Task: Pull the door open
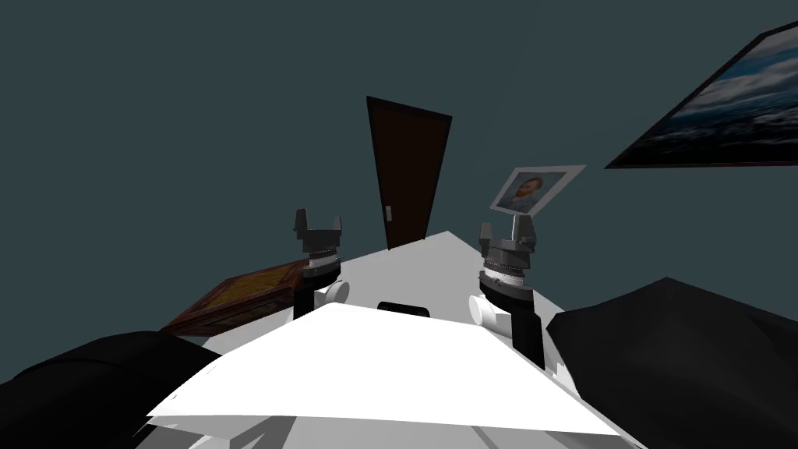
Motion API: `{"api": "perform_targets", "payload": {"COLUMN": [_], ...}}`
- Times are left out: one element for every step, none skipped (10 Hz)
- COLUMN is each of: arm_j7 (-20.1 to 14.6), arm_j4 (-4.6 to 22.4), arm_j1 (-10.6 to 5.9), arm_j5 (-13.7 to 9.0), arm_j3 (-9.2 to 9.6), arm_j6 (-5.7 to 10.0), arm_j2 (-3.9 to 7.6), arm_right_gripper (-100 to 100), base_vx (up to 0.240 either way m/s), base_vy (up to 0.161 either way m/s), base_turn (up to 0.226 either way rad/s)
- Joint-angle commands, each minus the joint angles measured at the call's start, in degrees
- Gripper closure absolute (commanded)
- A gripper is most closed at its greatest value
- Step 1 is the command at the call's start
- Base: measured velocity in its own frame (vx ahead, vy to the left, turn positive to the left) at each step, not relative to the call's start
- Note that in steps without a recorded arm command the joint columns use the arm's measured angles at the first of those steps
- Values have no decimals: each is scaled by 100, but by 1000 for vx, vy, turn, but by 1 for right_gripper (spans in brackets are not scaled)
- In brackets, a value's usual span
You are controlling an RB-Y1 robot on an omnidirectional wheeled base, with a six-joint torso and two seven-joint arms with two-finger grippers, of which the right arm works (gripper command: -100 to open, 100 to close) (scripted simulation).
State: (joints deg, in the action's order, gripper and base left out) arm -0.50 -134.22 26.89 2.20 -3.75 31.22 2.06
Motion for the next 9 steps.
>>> {"api": "perform_targets", "payload": {"arm_j7": [96,123,218,257,334,431,480,582,638], "arm_j4": [186,238,421,495,644,830,924,1121,1230], "arm_j1": [-84,-107,-190,-224,-291,-375,-418,-507,-556], "arm_j5": [158,202,358,421,548,706,786,954,1046], "arm_j3": [5,7,12,14,18,24,26,32,35], "arm_j6": [5,6,11,13,17,21,24,29,32], "arm_j2": [39,49,82,94,119,145,158,184,196], "arm_right_gripper": [-100,-100,-100,-100,-100,-100,-100,-100,-100], "base_vx": [103,169,173,163,191,222,141,124,124], "base_vy": [30,50,73,82,97,107,86,88,71], "base_turn": [7,4,7,5,5,6,5,12,2]}}
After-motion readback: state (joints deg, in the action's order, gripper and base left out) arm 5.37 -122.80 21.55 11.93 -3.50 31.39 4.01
